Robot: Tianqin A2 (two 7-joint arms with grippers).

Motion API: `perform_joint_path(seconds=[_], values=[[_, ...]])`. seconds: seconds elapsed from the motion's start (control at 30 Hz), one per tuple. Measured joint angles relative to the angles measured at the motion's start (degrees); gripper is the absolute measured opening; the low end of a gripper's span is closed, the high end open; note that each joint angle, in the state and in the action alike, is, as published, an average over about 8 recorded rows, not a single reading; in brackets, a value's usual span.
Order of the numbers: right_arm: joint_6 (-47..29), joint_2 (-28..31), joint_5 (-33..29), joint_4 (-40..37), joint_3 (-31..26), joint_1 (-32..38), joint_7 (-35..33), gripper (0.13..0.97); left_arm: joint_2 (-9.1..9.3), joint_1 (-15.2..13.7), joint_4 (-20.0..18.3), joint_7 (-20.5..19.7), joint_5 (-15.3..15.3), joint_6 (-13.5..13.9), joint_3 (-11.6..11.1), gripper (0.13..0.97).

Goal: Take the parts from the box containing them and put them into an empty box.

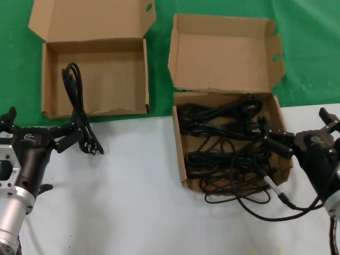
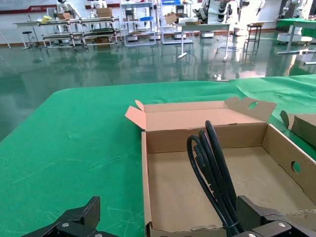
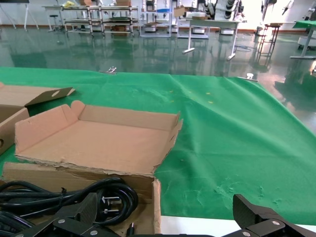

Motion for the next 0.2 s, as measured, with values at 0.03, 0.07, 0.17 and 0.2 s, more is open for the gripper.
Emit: perform_joint_path(seconds=[0.03,0.07,0.17,0.2], values=[[0.0,0.0,0.0,0.0,0.0,0.0,0.0,0.966,0.0,0.0,0.0,0.0,0.0,0.0,0.0,0.966],[0.0,0.0,0.0,0.0,0.0,0.0,0.0,0.966,0.0,0.0,0.0,0.0,0.0,0.0,0.0,0.966],[0.0,0.0,0.0,0.0,0.0,0.0,0.0,0.966,0.0,0.0,0.0,0.0,0.0,0.0,0.0,0.966],[0.0,0.0,0.0,0.0,0.0,0.0,0.0,0.966,0.0,0.0,0.0,0.0,0.0,0.0,0.0,0.966]])
